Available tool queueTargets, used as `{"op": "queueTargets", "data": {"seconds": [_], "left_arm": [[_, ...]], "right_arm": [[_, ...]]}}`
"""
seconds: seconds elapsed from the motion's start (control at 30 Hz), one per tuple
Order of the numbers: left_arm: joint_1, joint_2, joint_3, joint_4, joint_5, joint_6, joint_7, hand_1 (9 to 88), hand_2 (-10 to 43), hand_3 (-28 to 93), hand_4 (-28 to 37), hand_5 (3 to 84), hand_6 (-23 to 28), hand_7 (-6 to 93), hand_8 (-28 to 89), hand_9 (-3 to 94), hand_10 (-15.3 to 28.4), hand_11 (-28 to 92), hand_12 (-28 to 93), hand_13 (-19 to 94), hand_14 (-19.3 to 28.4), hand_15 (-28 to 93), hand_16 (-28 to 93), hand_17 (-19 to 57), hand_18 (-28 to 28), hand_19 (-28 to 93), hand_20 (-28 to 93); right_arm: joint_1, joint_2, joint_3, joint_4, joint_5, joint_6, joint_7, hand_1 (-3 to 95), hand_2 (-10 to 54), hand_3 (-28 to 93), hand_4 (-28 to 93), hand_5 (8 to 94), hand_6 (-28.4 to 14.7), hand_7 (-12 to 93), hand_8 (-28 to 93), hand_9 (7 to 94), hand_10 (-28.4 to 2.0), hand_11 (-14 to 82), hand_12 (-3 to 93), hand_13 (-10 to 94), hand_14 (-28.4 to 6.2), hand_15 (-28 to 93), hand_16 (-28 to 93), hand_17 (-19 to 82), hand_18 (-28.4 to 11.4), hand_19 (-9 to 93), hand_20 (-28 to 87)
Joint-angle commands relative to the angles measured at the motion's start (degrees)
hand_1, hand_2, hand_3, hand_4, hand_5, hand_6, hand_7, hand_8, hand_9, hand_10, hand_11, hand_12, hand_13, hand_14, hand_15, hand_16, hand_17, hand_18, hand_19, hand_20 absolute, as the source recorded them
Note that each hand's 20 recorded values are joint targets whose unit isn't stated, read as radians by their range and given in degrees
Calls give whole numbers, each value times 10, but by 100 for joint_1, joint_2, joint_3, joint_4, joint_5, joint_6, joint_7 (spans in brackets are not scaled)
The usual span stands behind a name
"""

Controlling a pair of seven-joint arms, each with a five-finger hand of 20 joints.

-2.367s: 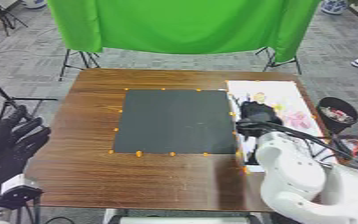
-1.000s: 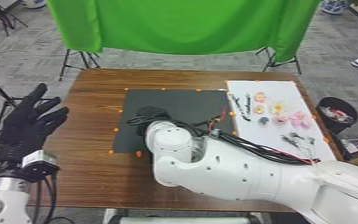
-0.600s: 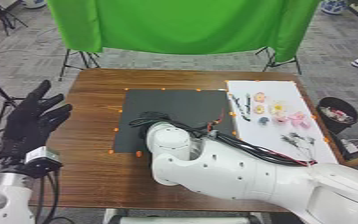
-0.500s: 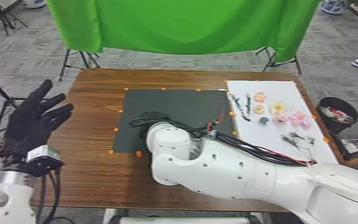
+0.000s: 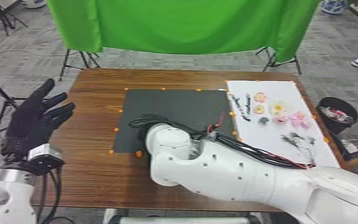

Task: Arrange flowers

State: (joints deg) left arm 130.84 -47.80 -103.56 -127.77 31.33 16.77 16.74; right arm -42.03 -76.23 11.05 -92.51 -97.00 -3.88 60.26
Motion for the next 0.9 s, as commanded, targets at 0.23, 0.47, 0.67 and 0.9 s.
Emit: {"op": "queueTargets", "data": {"seconds": [0.23,0.47,0.67,0.9], "left_arm": [[1379,-249,-587,-356,-234,276,494,289,65,631,-213,304,61,79,-76,277,175,224,110,198,268,525,-113,-93,276,493,20],[1569,-335,-465,-401,-337,338,715,287,65,629,-214,304,62,79,-76,276,175,223,111,198,268,526,-113,-94,277,494,19],[1923,-111,-486,-445,-529,480,1210,280,63,625,-217,303,61,78,-76,273,174,220,111,195,267,523,-114,-95,277,493,18],[2225,-61,-564,-472,-624,564,1437,276,60,618,-222,300,58,76,-75,270,172,216,114,191,264,513,-110,-97,278,487,17]], "right_arm": [[148,914,771,-1527,-9,9,-264,341,0,784,-203,752,-83,253,-10,850,-151,376,218,811,-105,645,165,545,-190,932,278],[-245,1372,1532,-2051,317,-181,-207,305,22,766,-197,745,-94,244,-58,842,-166,363,213,801,-120,641,161,540,-195,932,273],[-949,2410,2620,-2672,634,-718,-205,290,45,739,-192,635,-121,200,-60,712,-224,280,185,685,-173,604,114,479,-197,928,-56],[-1931,3589,3342,-3083,323,-710,320,295,45,732,-194,563,-140,134,-65,616,-262,182,158,648,-191,590,100,507,-188,932,-145]]}}
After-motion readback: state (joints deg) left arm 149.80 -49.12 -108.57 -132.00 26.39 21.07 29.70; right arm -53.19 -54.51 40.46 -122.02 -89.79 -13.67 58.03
